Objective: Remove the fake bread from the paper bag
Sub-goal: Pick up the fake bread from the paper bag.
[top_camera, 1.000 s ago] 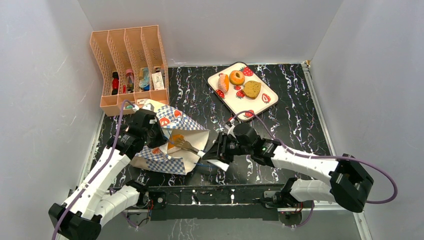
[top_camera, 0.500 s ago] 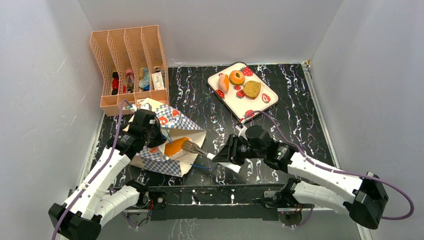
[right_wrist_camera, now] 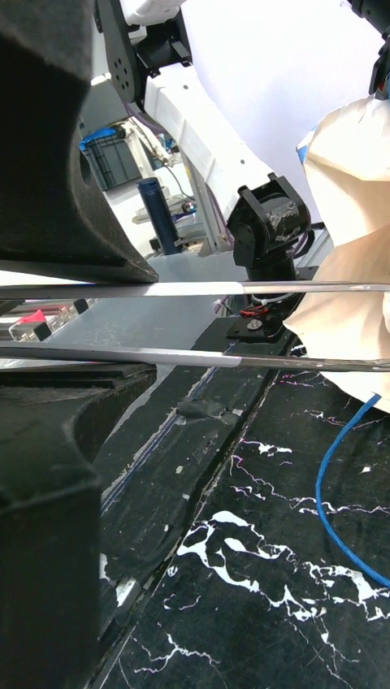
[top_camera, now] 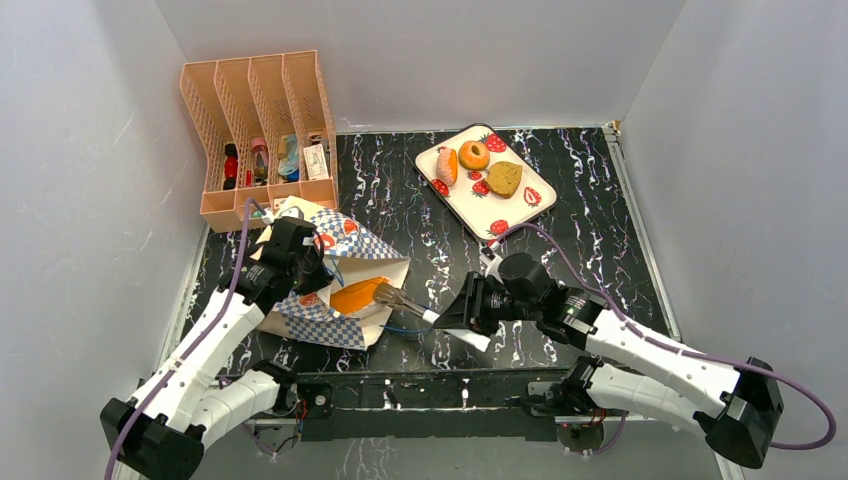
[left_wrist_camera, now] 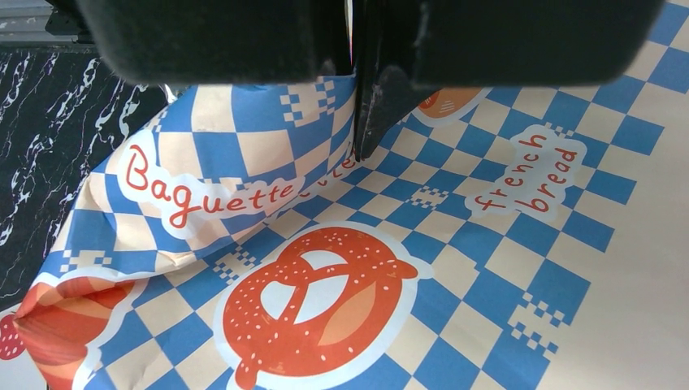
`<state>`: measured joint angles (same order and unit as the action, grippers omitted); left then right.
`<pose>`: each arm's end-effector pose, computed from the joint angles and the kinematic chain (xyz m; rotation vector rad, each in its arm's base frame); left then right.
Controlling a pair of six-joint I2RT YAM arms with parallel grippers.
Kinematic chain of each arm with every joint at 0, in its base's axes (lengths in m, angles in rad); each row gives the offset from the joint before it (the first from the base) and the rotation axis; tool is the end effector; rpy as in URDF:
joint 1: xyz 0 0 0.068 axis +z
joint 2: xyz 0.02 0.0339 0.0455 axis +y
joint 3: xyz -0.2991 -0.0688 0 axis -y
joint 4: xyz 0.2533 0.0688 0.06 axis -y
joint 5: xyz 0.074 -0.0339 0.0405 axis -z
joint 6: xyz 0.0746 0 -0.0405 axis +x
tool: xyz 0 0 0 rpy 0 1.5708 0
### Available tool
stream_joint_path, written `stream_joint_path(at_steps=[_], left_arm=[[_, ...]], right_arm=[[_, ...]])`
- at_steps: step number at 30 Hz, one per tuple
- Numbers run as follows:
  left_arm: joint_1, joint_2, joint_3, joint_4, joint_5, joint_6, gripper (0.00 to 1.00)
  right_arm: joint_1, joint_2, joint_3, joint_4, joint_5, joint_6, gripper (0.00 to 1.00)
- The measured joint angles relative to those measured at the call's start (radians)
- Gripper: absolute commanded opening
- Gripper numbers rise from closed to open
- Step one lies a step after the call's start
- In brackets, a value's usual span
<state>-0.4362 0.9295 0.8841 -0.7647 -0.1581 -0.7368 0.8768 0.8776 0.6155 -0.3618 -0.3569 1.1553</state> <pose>0.1850 -0.0733 0.2947 -0.4343 2.3606 -0.3726 0.1116 0.1749 0.2518 0.1223 2.5942 1.3719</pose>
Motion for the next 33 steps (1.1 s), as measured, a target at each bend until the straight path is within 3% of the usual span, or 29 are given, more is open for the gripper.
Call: stream_joint_path(at_steps=[33], left_arm=[[0.0, 0.083, 0.037, -0.054, -0.027, 0.0, 0.0]], right_arm=[[-0.001, -0.222, 0.089, -0.298, 0.12, 0.013, 0.0]])
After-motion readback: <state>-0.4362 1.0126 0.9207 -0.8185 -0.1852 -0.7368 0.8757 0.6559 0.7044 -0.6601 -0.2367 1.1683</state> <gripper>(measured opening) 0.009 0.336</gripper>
